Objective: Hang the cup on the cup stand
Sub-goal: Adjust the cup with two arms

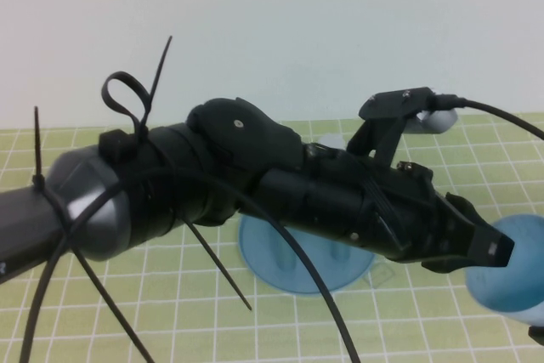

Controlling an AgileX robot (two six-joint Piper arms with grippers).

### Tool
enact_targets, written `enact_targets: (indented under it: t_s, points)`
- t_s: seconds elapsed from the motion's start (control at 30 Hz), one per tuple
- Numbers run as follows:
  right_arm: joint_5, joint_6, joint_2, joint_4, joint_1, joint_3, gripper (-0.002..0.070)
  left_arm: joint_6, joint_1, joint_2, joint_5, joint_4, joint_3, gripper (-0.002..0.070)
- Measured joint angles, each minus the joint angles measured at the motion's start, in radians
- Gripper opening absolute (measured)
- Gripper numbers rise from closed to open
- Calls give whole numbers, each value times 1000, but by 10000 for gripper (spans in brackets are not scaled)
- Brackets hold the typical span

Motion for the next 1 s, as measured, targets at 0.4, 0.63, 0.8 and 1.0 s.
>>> enact_targets:
  t_s: [0.4, 0.63, 0.8, 1.0]
  points:
    - [2, 0, 2, -23, 1, 0, 599, 16, 150, -5, 338, -46, -66, 310]
    - [2, 31, 18, -66, 1, 0, 599, -3, 76, -5, 410, 32, -201, 309]
    - [-19, 38, 29, -68, 1, 0, 599, -128, -36, -5, 326, 279, -263, 309]
    - [-27, 52, 29, -68, 1, 0, 599, -191, -132, -5, 190, 481, -272, 309]
